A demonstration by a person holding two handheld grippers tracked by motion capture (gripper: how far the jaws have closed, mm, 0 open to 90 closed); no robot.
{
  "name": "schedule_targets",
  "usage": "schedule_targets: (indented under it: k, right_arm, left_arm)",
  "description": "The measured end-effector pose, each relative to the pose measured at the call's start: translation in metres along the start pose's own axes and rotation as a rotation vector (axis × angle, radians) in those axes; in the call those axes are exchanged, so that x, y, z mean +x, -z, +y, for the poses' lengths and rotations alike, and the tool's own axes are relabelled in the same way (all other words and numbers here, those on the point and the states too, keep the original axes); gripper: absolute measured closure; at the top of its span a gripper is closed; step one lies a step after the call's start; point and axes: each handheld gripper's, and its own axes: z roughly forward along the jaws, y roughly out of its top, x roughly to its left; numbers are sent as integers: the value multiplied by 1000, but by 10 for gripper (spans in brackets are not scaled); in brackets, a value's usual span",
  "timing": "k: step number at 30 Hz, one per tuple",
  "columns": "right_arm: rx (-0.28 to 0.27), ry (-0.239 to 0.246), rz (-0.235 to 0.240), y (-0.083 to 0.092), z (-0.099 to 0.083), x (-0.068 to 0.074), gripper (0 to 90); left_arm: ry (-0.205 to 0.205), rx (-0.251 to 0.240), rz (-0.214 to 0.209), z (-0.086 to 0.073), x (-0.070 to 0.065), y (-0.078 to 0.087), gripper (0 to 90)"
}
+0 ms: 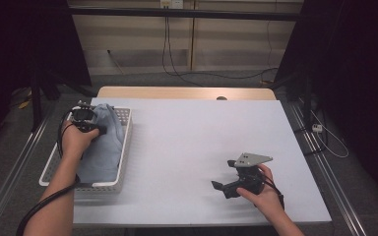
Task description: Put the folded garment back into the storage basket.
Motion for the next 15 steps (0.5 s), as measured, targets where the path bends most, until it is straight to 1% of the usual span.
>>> schedule_targets:
  k: [1, 4, 9, 11, 14, 15]
  right_arm:
    - [0, 0, 0, 0, 0, 0, 27]
    - [2, -1, 0, 0, 0, 0, 27]
    - [4, 3, 0, -1, 0, 1, 27]
    - [4, 4, 1, -1, 0, 1, 27]
    - [5, 5, 0, -2, 0, 1, 27]
    - [4, 5, -1, -2, 0, 1, 27]
  left_arm:
    - [2, -7, 3, -1, 0, -2, 839]
    - [5, -4, -1, -3, 2, -5, 839]
    - [9, -6, 5, -6, 2, -11, 839]
    - [3, 8, 2, -6, 3, -15, 840]
    - [10, 5, 2, -8, 2, -17, 840]
    - [18, 10, -7, -10, 3, -19, 841]
